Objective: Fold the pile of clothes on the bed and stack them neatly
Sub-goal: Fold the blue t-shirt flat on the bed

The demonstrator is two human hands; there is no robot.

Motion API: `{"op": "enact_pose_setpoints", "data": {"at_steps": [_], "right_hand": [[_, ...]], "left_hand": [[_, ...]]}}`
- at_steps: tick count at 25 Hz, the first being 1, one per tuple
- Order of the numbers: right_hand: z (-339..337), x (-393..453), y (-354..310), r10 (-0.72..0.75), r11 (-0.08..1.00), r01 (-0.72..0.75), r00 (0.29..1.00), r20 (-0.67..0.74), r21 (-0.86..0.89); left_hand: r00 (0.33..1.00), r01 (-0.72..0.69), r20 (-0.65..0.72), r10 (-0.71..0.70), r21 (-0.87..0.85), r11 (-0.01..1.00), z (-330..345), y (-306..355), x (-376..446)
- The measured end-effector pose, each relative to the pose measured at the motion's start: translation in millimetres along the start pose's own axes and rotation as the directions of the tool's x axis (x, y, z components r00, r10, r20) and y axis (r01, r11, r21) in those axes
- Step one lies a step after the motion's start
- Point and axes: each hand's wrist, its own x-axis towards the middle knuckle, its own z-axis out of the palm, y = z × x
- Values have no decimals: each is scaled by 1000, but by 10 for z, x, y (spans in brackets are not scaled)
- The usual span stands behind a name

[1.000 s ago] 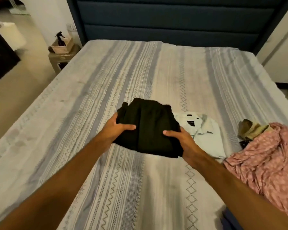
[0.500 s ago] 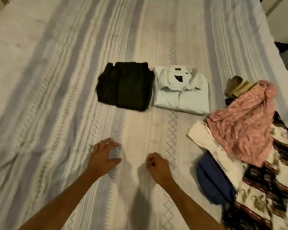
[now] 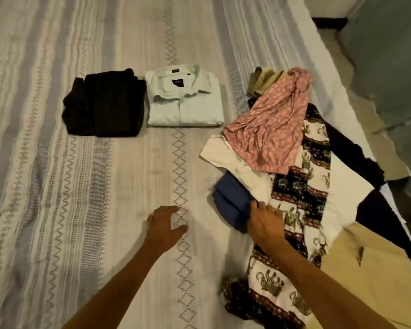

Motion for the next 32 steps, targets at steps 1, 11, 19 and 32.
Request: {"op": "enact_pose_setpoints", "data": {"at_steps": [1,11,19,32], "right_hand": [[78,-1,166,-23,1000,23,999,32,-8],[4,-451,414,-218,907,310,924,-315,284],[-2213,-669,1480,-347,805,562,707,-616,192],[-5777,-1956,1819,149,176,696,680,-718,696]], "left_hand": [[1000,6,4,-6,-41,999,110,166,-15],[1000,-8,-2,7,-364,931,451,1182,-229],[970,-233,0,245,-297,926,-666,1951,-606],[504,-826,-358,786,66,560,-3156,4268,-2232]]}}
